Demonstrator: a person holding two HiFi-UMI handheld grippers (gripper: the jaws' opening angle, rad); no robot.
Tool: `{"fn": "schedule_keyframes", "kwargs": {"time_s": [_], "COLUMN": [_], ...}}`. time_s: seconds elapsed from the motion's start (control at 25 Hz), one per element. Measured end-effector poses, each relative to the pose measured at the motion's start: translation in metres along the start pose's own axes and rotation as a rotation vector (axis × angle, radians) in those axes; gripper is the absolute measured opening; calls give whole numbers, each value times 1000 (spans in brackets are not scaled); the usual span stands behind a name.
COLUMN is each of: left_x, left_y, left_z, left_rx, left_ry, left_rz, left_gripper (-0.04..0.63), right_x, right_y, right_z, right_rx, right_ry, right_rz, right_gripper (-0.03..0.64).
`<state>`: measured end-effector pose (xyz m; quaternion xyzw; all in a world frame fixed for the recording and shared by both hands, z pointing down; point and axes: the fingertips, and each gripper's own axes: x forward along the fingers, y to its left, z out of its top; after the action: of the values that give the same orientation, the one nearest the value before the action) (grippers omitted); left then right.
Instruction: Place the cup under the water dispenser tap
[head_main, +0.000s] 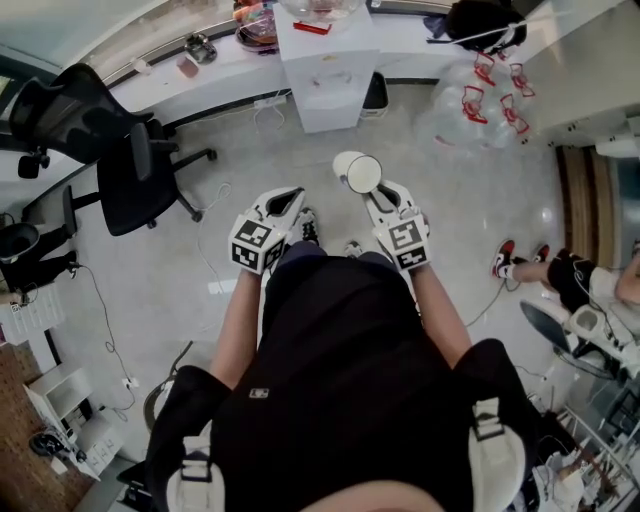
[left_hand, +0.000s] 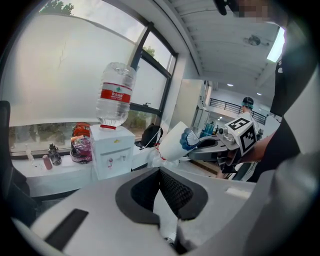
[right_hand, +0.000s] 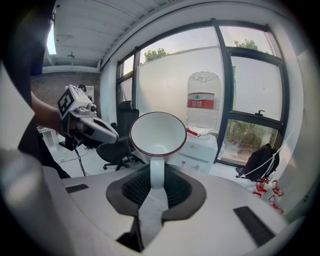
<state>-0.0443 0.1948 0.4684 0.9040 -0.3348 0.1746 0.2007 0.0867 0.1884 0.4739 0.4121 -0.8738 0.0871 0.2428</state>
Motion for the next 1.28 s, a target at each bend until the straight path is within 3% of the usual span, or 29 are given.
{"fn": "schedule_keyframes", "kwargs": {"time_s": [0.44,0.76,1.28], "left_x": [15,25,36], "left_y": [35,73,123], "left_z": [11,26,33], "left_rx": [19,31,37], "left_ry": [8,-1,19], "left_rz": [-57,-92,-139], "left_gripper": [-2,-2,-2], "right_x": [30,60,102], "right_y": [-7,-9,-14], "right_z": [14,25,29], "right_rx": [-4,-63,-28], "right_ry": [14,46,88], "right_rz": [-38,-64,-109], "right_gripper": [51,51,51]}}
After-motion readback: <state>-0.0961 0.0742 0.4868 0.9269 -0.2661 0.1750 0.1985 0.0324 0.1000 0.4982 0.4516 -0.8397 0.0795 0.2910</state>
